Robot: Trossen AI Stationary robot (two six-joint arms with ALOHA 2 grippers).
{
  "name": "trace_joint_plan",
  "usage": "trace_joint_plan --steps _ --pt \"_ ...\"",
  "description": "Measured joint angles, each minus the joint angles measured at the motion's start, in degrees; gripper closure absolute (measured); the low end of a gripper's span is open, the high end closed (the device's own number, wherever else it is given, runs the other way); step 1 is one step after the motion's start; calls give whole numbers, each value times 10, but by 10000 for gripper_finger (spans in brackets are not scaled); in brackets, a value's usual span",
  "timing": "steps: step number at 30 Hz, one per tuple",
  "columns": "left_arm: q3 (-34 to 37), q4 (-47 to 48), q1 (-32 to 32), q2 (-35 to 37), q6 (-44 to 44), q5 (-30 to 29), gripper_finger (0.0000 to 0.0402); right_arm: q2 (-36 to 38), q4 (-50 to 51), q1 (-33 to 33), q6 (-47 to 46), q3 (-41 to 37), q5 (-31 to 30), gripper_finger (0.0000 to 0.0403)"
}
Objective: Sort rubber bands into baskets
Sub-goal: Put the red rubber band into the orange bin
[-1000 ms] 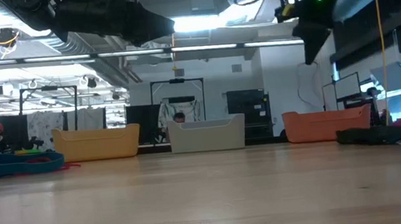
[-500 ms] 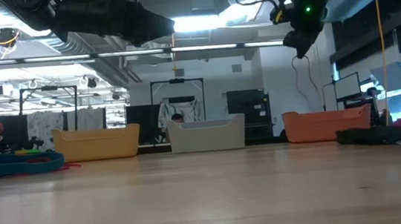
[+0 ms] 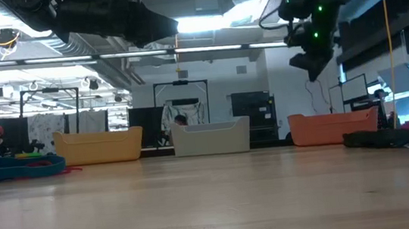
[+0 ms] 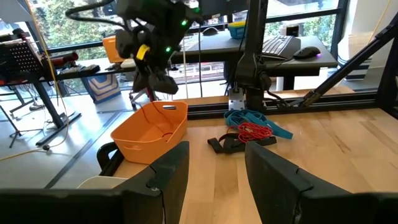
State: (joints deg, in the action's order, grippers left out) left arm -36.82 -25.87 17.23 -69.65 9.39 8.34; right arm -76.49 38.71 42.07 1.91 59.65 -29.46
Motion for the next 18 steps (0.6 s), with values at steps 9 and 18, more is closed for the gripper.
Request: trace_joint_plan --steps 9,18 --pt "0 0 0 0 0 0 247 -33 2 31 -6 -33 107 370" --pt "0 0 0 0 0 0 247 -34 79 29 -9 -11 147 252"
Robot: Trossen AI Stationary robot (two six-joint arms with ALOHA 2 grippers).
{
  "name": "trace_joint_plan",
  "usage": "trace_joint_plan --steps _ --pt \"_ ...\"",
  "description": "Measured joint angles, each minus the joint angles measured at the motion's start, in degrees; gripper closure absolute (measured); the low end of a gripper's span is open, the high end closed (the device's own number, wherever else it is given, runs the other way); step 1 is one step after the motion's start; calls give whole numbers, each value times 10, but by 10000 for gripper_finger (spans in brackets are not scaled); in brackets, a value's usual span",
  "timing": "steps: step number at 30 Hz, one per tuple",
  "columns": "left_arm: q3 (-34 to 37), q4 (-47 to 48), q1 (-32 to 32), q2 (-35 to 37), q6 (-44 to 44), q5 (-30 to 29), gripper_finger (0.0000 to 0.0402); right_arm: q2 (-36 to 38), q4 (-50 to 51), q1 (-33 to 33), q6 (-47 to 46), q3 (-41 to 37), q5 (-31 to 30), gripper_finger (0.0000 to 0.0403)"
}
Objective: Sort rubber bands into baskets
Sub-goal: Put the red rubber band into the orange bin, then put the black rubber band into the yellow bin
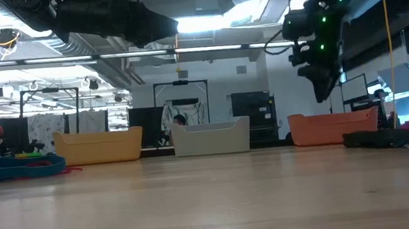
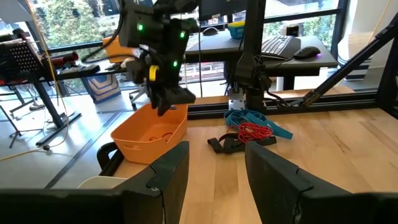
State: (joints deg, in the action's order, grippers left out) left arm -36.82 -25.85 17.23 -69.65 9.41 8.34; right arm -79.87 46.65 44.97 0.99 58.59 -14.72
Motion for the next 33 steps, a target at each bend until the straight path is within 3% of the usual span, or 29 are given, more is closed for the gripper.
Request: trace_joint_plan --steps 5,9,12,33 --pt "0 0 0 0 0 0 247 23 63 0 -24 21 18 225" --pt "0 0 0 0 0 0 247 33 100 -5 -39 21 93 220" --pt "0 0 0 0 0 0 247 33 123 -31 -54 21 115 220" --pt "0 0 0 0 -2 0 247 32 123 -287 -199 -56 114 220"
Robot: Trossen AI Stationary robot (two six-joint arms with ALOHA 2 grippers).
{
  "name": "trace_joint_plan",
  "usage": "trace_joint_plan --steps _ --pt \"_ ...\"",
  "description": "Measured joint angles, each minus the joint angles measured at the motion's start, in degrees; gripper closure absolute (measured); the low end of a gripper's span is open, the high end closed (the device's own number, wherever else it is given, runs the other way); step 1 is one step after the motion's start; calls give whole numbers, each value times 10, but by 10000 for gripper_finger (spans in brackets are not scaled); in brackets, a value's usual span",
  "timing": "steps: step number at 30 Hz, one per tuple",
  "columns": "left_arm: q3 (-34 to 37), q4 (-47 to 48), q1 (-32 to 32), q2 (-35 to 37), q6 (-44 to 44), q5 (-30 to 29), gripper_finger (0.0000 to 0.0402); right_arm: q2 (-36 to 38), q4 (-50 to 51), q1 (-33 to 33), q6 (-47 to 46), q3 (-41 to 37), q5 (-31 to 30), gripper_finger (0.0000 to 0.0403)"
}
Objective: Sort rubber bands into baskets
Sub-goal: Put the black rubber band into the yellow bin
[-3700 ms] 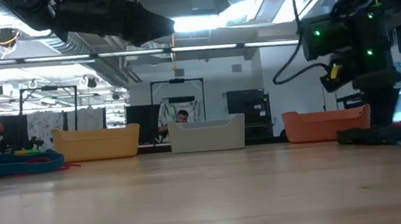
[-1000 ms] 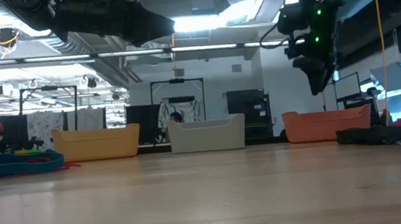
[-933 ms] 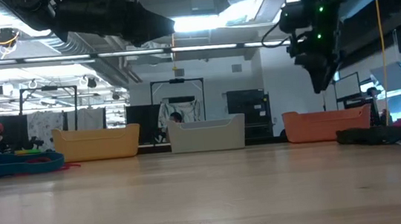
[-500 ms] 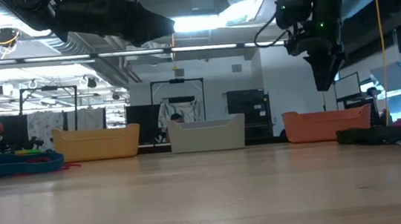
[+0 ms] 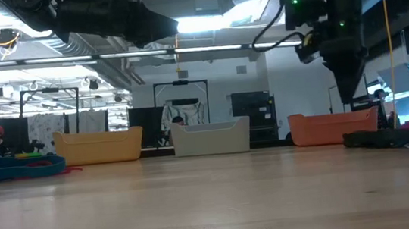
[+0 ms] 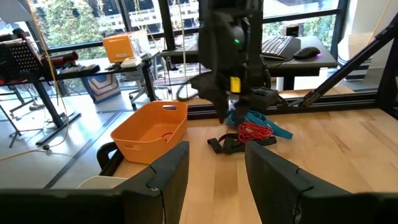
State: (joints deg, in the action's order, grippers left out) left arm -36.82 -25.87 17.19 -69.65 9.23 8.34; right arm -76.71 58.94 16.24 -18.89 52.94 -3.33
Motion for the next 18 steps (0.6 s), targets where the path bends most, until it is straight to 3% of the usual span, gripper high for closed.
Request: trace_joint_plan --steps 18 --pt "0 0 -14 0 26 0 247 0 -7 -132 -108 -22 2 220"
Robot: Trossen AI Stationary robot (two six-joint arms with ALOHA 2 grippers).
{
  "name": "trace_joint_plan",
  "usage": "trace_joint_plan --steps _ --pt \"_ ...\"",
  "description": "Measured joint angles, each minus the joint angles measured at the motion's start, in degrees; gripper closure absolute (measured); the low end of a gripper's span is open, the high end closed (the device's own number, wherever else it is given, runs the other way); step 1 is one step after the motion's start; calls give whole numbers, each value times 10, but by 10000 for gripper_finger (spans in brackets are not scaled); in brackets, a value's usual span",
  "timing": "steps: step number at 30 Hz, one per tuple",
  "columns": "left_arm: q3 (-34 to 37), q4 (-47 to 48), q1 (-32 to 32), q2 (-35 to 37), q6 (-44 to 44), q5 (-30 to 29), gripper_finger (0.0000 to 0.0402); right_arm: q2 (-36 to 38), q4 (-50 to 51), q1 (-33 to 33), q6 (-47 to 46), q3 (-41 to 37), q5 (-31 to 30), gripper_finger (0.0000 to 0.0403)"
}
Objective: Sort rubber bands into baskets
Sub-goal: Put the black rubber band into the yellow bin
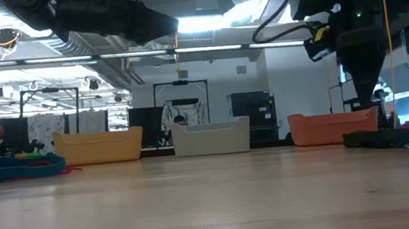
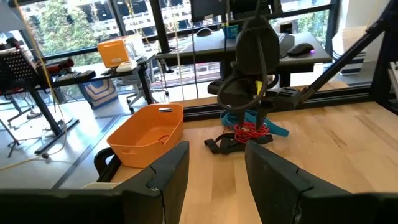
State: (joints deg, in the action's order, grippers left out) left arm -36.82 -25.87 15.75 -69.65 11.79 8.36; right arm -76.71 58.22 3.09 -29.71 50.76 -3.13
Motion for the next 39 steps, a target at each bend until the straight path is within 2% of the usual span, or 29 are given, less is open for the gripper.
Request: trace_joint_plan --steps 7,12,16,26,35,39 --pt "0 0 -6 0 8 0 247 0 -1 -31 -24 -1 -16 220" --pt "0 0 -6 0 8 0 247 0 -19 -48 -30 -39 -18 220" --pt "0 0 -6 0 8 0 247 1 -47 -47 -39 -67 -10 220" --pt "0 0 -6 0 11 0 247 2 -65 -46 -75 -70 1 220" --pt "0 0 -6 0 10 0 247 2 -155 -46 -91 -119 -21 220" --pt "0 0 -6 0 12 0 247 2 -180 -46 -90 -131 -40 237"
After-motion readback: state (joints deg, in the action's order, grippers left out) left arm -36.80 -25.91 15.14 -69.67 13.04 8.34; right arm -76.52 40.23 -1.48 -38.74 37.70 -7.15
